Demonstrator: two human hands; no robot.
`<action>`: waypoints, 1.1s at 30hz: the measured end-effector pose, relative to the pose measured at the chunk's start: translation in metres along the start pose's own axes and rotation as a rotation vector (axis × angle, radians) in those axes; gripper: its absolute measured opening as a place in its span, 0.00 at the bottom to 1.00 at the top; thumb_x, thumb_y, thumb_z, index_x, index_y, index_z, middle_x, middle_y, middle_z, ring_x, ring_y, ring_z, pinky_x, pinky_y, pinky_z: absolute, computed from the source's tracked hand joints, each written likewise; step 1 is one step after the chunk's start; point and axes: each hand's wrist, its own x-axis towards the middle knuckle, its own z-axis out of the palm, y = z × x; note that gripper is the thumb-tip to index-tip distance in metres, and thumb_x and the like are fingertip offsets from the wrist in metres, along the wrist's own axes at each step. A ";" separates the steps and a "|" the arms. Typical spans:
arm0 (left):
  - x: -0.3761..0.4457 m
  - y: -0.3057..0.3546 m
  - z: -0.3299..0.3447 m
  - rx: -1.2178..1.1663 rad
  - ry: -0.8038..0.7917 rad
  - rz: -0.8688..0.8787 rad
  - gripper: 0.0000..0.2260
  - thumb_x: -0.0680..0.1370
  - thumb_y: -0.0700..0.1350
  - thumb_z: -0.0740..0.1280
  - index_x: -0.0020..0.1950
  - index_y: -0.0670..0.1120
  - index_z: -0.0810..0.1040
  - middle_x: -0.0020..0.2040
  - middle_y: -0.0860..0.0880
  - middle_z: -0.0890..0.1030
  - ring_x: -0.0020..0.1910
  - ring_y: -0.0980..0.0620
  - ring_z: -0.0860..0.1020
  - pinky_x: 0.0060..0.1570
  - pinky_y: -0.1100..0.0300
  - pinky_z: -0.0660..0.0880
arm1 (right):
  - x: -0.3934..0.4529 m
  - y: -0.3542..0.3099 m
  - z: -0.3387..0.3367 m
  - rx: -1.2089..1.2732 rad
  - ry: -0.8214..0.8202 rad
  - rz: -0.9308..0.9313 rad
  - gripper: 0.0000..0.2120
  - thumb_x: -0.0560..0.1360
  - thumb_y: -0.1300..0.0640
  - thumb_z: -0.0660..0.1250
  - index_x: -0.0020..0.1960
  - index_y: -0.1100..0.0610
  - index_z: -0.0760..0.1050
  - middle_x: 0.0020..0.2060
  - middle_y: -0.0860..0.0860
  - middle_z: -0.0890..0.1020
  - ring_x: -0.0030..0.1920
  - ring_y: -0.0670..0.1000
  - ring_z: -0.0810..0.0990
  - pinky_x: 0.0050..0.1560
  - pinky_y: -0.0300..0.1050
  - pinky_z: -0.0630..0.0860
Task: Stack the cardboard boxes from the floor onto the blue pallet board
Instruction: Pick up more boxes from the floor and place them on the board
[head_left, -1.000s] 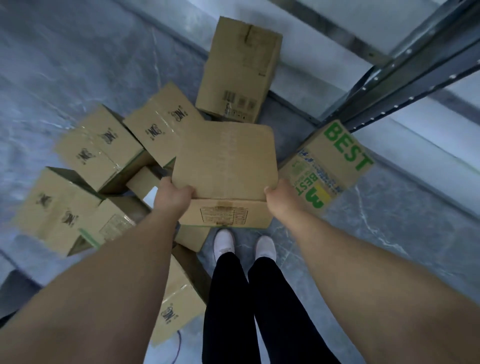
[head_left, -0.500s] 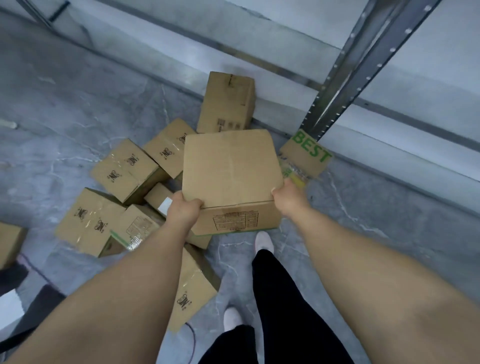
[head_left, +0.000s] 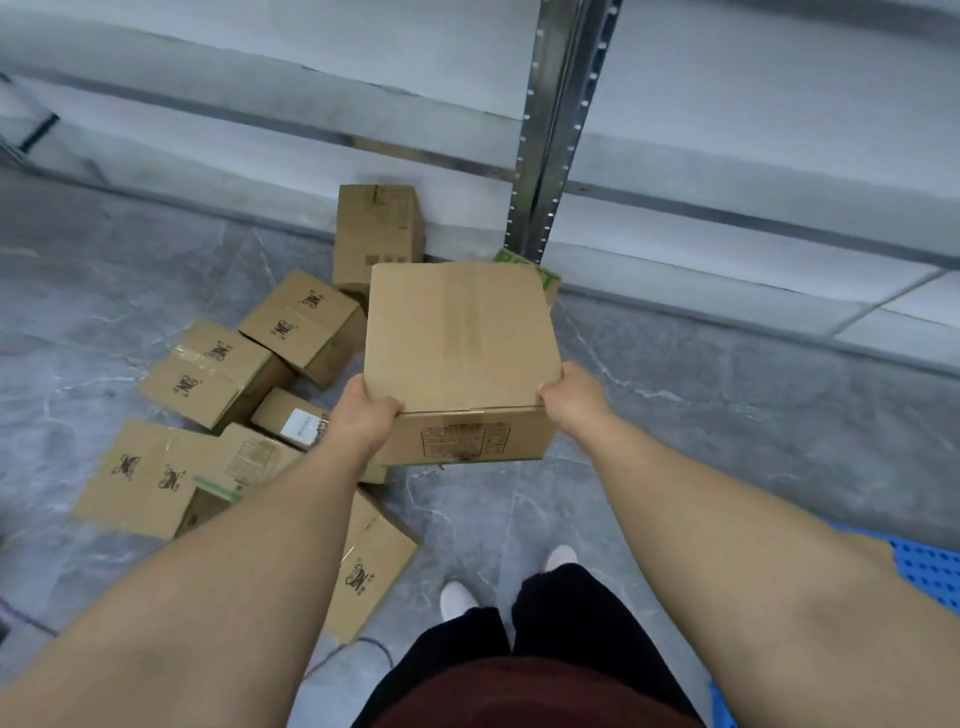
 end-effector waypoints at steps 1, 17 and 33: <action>-0.010 0.000 0.004 -0.005 -0.007 0.011 0.19 0.76 0.44 0.64 0.66 0.45 0.67 0.62 0.44 0.75 0.60 0.43 0.73 0.53 0.56 0.67 | -0.009 0.008 -0.005 0.010 0.018 0.006 0.15 0.77 0.61 0.58 0.63 0.61 0.69 0.59 0.58 0.76 0.59 0.58 0.75 0.53 0.46 0.71; -0.243 -0.045 0.133 -0.085 0.027 0.212 0.19 0.76 0.41 0.64 0.66 0.42 0.67 0.60 0.46 0.75 0.54 0.47 0.73 0.51 0.58 0.68 | -0.153 0.227 -0.086 0.183 0.175 -0.058 0.12 0.76 0.61 0.58 0.59 0.60 0.70 0.57 0.59 0.77 0.56 0.59 0.76 0.52 0.48 0.71; -0.452 -0.109 0.263 0.037 -0.189 0.399 0.19 0.76 0.41 0.64 0.67 0.44 0.68 0.61 0.43 0.75 0.53 0.47 0.72 0.50 0.59 0.66 | -0.340 0.470 -0.132 0.363 0.389 0.168 0.20 0.78 0.58 0.57 0.70 0.58 0.62 0.64 0.58 0.74 0.61 0.60 0.73 0.54 0.48 0.70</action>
